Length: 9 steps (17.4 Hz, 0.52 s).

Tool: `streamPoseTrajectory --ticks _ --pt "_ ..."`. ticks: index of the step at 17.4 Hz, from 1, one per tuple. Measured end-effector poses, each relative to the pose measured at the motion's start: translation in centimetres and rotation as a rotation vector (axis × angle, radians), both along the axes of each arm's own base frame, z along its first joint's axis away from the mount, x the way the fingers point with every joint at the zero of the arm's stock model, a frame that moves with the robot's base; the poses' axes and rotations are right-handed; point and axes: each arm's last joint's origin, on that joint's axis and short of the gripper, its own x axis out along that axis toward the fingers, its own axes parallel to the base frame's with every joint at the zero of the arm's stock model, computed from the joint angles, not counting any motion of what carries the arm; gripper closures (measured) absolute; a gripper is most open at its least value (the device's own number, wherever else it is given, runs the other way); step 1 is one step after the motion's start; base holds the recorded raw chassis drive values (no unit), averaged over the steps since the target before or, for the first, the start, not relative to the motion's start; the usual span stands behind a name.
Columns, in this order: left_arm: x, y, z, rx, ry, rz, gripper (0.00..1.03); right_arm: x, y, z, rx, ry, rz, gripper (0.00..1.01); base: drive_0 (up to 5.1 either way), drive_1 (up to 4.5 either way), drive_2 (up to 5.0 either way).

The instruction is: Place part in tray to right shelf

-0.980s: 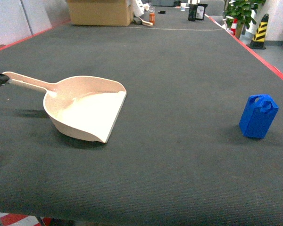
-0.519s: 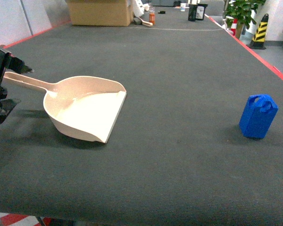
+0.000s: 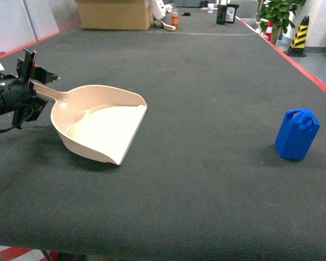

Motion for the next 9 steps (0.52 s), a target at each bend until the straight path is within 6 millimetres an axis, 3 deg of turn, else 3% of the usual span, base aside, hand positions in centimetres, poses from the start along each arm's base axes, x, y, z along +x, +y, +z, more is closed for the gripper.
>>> streamPoseTrajectory --ticks 3,7,9 --pt "-0.2 -0.1 -0.6 -0.049 -0.02 -0.025 0.82 0.0 0.0 0.0 0.0 0.0 0.0 0.03 0.0 0.0 0.0" --pt "-1.6 -0.8 -0.4 -0.092 -0.068 -0.028 0.85 0.0 0.0 0.0 0.0 0.001 0.0 0.03 0.0 0.0 0.0" --pt "-3.0 -1.8 0.7 -0.109 -0.112 -0.049 0.85 0.0 0.0 0.0 0.0 0.0 0.0 0.03 0.0 0.0 0.0"
